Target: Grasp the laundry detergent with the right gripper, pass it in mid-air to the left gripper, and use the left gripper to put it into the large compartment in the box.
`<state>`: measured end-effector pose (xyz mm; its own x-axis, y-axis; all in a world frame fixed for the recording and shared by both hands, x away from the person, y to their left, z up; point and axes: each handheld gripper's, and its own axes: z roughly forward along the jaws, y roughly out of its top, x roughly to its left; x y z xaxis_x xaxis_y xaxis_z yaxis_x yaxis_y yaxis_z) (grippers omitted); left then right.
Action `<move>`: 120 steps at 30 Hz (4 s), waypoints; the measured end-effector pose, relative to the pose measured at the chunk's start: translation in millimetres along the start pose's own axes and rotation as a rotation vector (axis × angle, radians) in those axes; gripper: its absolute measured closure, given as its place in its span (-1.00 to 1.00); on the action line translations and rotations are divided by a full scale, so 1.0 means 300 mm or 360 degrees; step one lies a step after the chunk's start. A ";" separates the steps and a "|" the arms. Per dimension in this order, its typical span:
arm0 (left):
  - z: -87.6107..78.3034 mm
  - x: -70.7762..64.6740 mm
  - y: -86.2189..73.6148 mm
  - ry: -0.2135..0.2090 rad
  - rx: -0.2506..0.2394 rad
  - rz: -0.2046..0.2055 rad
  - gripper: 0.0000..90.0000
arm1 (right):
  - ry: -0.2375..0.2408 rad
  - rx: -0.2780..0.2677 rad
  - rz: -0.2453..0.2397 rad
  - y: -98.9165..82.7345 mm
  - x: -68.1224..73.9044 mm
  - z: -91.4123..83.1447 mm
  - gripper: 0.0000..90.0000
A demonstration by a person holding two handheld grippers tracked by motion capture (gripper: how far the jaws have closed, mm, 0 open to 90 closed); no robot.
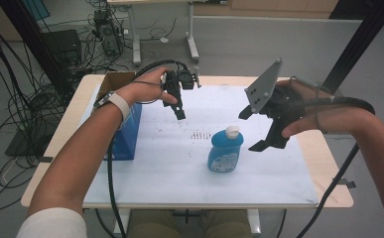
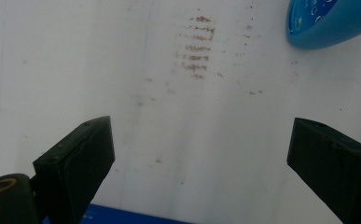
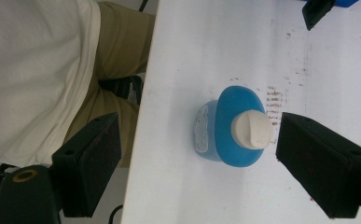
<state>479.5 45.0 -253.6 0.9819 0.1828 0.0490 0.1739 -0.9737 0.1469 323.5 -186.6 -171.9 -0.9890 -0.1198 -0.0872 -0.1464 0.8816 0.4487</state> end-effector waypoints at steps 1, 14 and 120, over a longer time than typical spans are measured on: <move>-0.001 0.000 0.000 0.0000 -0.0002 -0.0001 -0.83 | -0.0009 0.0003 -0.0001 -0.002 -0.001 0.001 -0.70; -0.002 0.000 0.001 0.0006 -0.0001 -0.0012 -0.84 | -0.0053 -0.0013 -0.0011 -0.017 -0.008 -0.015 -0.74; 0.000 0.010 -0.014 0.0033 0.0009 -0.0048 -0.83 | -0.0113 -0.0414 0.0157 -0.304 -0.097 0.122 -0.90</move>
<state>481.6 49.5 -254.0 0.9745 0.2148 0.0651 0.2039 -0.9684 0.1433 366.4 -246.8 -242.7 -0.9960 0.0013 -0.0898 -0.0595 0.7397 0.6702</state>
